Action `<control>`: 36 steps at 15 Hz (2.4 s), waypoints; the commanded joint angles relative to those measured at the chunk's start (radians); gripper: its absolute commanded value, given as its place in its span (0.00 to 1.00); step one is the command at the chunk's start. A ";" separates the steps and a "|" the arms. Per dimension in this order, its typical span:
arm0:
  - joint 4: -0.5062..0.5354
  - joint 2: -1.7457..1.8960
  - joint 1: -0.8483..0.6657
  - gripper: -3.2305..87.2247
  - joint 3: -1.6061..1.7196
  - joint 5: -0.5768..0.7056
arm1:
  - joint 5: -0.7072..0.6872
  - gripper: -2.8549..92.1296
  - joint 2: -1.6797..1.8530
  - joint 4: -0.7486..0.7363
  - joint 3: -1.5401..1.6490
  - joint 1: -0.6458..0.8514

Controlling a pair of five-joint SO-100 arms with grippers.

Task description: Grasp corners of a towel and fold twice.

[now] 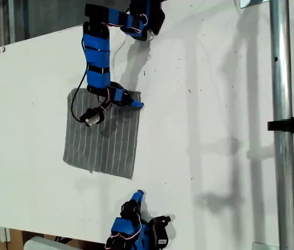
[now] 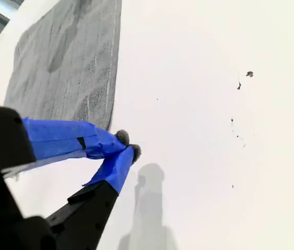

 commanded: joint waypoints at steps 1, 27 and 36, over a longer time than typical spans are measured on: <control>0.005 0.005 0.006 0.00 -0.002 0.003 | -0.018 0.37 0.029 -0.020 -0.034 0.035; 0.377 -1.663 -0.252 0.31 -1.862 0.770 | 0.018 0.03 0.000 -0.137 0.005 -0.012; 0.123 -1.838 -0.307 0.35 -1.552 0.836 | 0.023 0.03 0.002 -0.137 0.008 -0.014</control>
